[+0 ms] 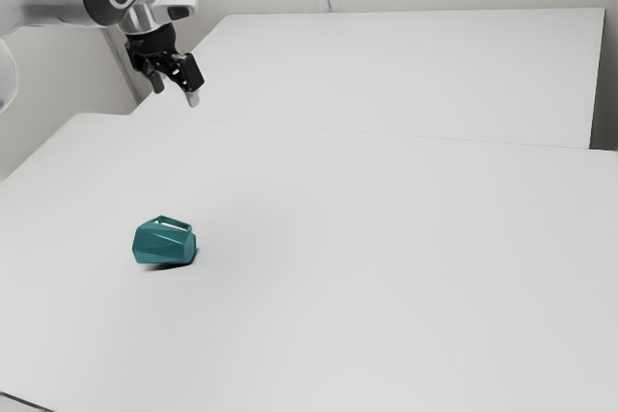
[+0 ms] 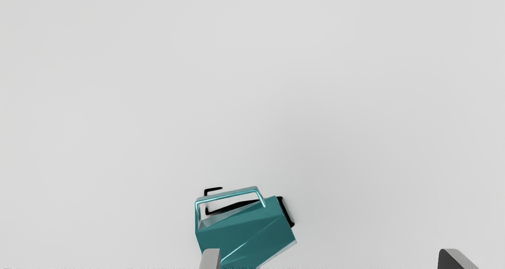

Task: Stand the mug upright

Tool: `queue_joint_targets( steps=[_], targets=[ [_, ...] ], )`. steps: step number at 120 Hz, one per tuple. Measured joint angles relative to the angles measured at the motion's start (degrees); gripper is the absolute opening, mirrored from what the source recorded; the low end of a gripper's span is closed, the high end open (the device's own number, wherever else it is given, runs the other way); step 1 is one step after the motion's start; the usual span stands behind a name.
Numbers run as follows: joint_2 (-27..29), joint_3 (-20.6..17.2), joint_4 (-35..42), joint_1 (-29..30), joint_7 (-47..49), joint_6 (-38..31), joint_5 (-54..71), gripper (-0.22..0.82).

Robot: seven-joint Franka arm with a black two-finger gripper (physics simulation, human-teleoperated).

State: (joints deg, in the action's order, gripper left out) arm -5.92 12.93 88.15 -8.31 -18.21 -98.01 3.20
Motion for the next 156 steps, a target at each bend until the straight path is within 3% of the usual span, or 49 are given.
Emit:
queue_joint_targets(
  steps=[21,82,97,156],
  targets=[
    [0.3,1.1,1.1,-0.1,0.2,0.0,-2.3,0.60],
    [2.0,1.8,15.1,14.1,-2.7,-6.1,-13.0,0.60],
    [-0.3,1.4,16.2,18.9,-5.2,-6.9,-17.0,0.60],
    [-9.6,-0.4,18.5,28.0,-16.9,-7.1,-29.6,0.60]
  ],
)
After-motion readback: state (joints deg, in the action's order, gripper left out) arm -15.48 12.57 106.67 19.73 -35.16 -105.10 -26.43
